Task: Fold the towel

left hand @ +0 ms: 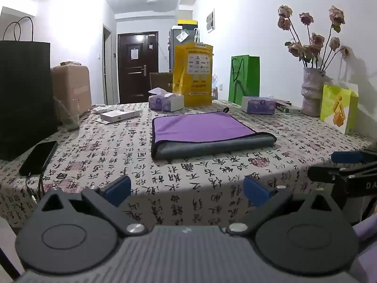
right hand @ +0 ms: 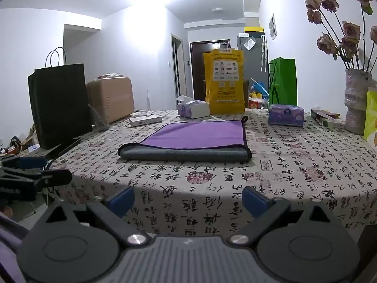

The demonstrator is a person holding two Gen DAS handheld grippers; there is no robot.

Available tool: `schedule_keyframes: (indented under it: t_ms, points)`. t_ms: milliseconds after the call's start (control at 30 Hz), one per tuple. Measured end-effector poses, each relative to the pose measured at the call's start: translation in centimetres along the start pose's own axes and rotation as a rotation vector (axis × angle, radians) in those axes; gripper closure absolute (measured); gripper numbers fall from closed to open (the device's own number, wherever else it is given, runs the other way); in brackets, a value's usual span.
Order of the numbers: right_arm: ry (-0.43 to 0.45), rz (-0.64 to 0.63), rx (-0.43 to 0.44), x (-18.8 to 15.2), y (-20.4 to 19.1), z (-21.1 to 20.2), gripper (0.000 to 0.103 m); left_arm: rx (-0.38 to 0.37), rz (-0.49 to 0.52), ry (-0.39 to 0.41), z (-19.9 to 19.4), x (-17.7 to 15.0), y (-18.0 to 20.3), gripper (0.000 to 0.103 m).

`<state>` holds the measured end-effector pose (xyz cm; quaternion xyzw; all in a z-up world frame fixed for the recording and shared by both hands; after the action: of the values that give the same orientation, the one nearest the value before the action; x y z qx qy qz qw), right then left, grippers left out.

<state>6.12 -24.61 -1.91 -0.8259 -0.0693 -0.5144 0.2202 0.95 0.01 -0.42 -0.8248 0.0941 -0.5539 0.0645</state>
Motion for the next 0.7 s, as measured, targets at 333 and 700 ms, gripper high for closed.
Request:
schedule_keyframes:
  t_ms: [333, 700]
  points:
    - [-0.006, 0.003, -0.003, 0.04, 0.22, 0.32, 0.005, 0.003, 0.013, 0.021, -0.08, 0.09, 0.44, 0.0]
    - [-0.009, -0.001, 0.007, -0.09, -0.09, 0.16, 0.004, -0.006, 0.003, 0.013, 0.05, -0.06, 0.09, 0.0]
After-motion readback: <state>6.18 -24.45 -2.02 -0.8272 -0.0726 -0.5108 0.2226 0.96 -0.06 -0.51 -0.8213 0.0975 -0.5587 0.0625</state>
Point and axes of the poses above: each gripper's, at about its wrist camera, not at the fingertips, and z roughly the way its jaws point, y to its right, x to its top, the point moved 1 cm from there along z, roughly the way its jaws point, and after that the axes turned 12 degrees about z, right-handed, at the moved point
